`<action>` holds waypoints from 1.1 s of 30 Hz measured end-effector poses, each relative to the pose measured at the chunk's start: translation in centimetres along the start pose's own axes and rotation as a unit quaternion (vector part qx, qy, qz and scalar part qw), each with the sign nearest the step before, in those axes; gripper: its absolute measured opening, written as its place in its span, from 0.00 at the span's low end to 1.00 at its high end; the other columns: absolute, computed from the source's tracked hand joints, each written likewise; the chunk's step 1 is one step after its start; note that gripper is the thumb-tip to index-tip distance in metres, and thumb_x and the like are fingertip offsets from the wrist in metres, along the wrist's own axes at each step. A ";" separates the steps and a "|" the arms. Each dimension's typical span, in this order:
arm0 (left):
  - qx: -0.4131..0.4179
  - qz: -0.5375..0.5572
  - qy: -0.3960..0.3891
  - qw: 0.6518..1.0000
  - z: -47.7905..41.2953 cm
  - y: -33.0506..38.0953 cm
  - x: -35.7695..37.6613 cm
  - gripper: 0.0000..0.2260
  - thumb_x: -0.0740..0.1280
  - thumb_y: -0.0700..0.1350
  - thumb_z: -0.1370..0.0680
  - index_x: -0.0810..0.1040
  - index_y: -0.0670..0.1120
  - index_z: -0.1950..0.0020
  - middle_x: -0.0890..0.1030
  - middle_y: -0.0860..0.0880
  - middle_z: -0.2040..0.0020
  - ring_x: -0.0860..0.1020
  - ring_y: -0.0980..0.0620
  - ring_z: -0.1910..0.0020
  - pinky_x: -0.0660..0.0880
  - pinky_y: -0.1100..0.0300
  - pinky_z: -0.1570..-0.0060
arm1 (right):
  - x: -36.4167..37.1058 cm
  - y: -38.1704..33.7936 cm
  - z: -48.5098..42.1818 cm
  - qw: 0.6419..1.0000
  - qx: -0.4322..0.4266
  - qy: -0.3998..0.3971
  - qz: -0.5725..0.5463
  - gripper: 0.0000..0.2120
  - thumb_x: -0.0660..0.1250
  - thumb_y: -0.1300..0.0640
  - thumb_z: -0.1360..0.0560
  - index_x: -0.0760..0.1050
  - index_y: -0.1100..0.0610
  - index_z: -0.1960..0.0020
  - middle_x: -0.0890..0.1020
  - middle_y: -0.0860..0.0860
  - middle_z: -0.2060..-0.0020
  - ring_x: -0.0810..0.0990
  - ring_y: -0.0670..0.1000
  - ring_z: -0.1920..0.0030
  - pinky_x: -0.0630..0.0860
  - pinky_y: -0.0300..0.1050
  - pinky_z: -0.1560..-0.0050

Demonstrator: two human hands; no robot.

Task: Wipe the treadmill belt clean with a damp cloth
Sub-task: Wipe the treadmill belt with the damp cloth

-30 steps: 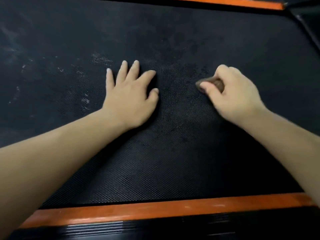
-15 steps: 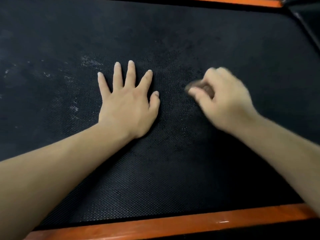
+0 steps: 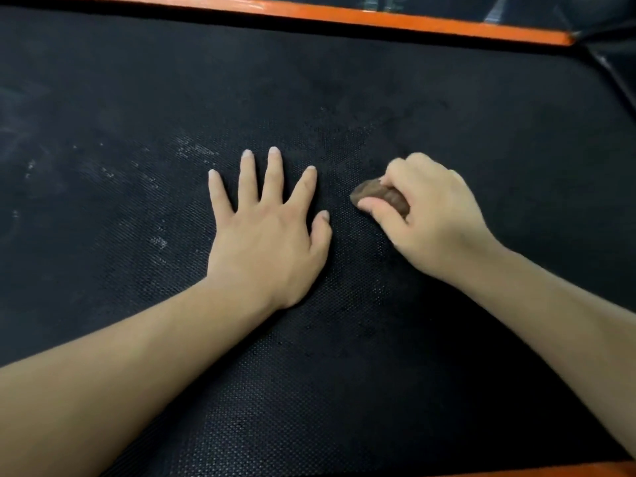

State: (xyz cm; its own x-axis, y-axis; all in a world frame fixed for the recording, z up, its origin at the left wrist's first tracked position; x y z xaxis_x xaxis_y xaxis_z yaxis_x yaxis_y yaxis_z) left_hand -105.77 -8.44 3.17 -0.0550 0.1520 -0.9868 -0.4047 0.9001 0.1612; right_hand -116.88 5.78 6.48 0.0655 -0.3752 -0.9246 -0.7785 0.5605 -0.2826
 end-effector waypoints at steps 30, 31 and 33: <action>0.011 -0.004 0.001 1.000 0.0 0.4 -0.1 0.30 0.40 0.64 0.20 0.49 0.57 0.18 0.46 0.45 0.16 0.40 0.41 0.18 0.39 0.35 0.23 | -0.3 13.1 -18.9 0.966 0.244 0.062 0.053 0.20 0.63 0.38 0.24 0.71 0.52 0.42 0.79 0.57 0.41 0.77 0.63 0.41 0.72 0.56 0.42; 0.011 -0.005 0.002 1.000 0.0 0.3 -0.1 0.30 0.40 0.64 0.19 0.49 0.57 0.18 0.47 0.45 0.17 0.40 0.41 0.18 0.40 0.35 0.23 | -0.1 13.5 -19.4 0.962 0.257 0.065 0.065 0.21 0.63 0.38 0.23 0.71 0.52 0.40 0.79 0.58 0.41 0.77 0.63 0.40 0.72 0.57 0.41; 0.013 -0.007 0.000 1.000 0.0 0.4 0.0 0.30 0.41 0.64 0.19 0.51 0.56 0.17 0.48 0.44 0.17 0.42 0.41 0.18 0.42 0.34 0.23 | 0.6 12.6 -19.3 0.973 0.214 0.050 0.075 0.19 0.63 0.38 0.23 0.71 0.52 0.43 0.79 0.56 0.42 0.77 0.62 0.43 0.72 0.56 0.42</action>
State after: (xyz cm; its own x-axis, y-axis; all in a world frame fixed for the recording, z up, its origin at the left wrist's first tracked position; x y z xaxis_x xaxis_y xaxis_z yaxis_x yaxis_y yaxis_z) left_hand -105.94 -8.13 3.23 -0.0495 0.1401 -0.9889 -0.3821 0.9122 0.1484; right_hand -138.68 -1.67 7.29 -0.1057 -0.3236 -0.9403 -0.4429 0.8619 -0.2469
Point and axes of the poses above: each hand's wrist, its own z-axis away from the middle knuckle, its own x-axis out of the palm, y = z × x, the point moved 6 cm from there along -z, towards the middle knuckle
